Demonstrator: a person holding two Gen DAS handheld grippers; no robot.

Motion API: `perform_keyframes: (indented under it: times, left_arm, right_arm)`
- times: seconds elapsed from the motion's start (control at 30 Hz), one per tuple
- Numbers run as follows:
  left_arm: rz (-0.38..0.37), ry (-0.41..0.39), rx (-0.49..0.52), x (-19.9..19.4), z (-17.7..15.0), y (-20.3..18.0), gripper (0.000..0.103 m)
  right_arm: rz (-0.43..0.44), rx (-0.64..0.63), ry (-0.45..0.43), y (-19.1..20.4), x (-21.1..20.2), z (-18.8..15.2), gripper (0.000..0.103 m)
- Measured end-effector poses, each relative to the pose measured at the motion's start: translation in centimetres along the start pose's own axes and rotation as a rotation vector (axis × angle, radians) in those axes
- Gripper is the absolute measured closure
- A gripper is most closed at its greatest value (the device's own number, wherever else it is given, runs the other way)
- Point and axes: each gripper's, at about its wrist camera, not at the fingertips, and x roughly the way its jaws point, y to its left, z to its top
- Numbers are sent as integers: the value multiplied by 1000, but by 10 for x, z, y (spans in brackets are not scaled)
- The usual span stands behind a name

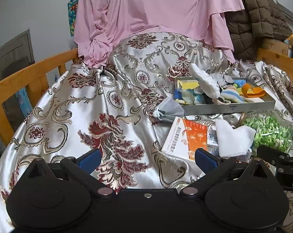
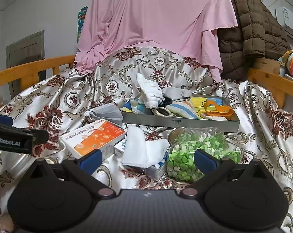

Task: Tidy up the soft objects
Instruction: 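Grasp the grey face mask with the left tool while the right tool grasps a white tissue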

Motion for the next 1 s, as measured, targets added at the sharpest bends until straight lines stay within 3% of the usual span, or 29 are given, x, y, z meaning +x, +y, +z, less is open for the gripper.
perform_keyframes:
  times: [0.17, 0.37, 0.57, 0.7, 1.0]
  left_arm:
    - [-4, -4, -9, 10, 9, 1, 1]
    - [-27, -3, -118, 32, 24, 14, 1]
    - [-31, -32, -124, 60, 40, 17, 1]
    - [-69, -67, -129, 84, 52, 23, 1]
    - [-231, -68, -181, 158, 65, 28, 1]
  right_arm:
    - [5, -2, -14, -2, 12, 7, 0]
    - [5, -7, -22, -2, 33, 14, 0]
    - [14, -14, -15, -1, 55, 16, 0]
    - [28, -44, -23, 2, 71, 21, 0]
    - [22, -91, 14, 3, 96, 20, 2]
